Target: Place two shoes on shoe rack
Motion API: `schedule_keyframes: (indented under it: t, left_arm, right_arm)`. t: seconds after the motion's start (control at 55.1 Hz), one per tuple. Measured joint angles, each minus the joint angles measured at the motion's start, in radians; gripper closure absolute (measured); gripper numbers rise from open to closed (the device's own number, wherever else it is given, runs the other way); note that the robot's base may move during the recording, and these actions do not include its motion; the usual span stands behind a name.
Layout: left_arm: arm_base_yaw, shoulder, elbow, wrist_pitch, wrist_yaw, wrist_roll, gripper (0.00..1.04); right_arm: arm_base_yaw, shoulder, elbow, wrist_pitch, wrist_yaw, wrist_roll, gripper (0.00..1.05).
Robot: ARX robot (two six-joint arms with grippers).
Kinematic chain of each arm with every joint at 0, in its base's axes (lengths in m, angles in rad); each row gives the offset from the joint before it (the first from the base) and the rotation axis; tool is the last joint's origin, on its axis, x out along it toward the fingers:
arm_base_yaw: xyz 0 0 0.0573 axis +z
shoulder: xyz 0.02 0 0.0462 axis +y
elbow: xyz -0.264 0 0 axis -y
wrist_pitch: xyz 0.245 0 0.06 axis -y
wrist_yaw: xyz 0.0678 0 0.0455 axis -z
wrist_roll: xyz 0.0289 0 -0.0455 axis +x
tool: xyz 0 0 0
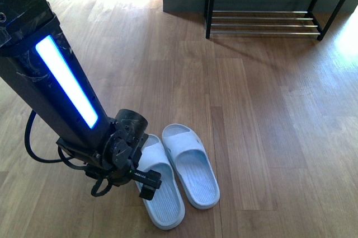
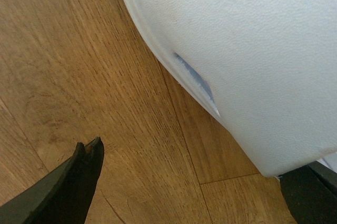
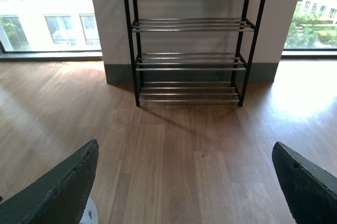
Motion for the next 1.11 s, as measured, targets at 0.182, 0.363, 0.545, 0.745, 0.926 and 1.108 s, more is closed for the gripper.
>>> schedule_keyframes:
  t: [0.182, 0.363, 0.545, 0.745, 0.926, 1.108]
  left_arm:
    - [-0.033, -0.002, -0.018, 0.048, -0.074, -0.001, 0.09]
    - [-0.058, -0.001, -0.026, 0.129, -0.127, -0.018, 0.09]
    - [-0.051, -0.001, -0.044, 0.208, -0.038, -0.071, 0.09]
    - [-0.050, -0.001, -0.053, 0.240, -0.067, -0.071, 0.09]
    - [-0.051, -0.001, -0.063, 0.292, -0.124, -0.059, 0.09]
    - [-0.058, 0.000, -0.057, 0.227, -0.219, -0.067, 0.38]
  right_arm:
    - [0.000, 0.000, 0.000, 0.000, 0.000, 0.000, 0.09]
    - [0.000, 0.000, 0.000, 0.000, 0.000, 0.000, 0.09]
    - [0.000, 0.000, 0.000, 0.000, 0.000, 0.000, 0.09]
    - [0.000, 0.000, 0.000, 0.000, 0.000, 0.000, 0.09]
    - [0.000, 0.000, 0.000, 0.000, 0.000, 0.000, 0.09]
    - [0.000, 0.000, 0.000, 0.000, 0.000, 0.000, 0.09]
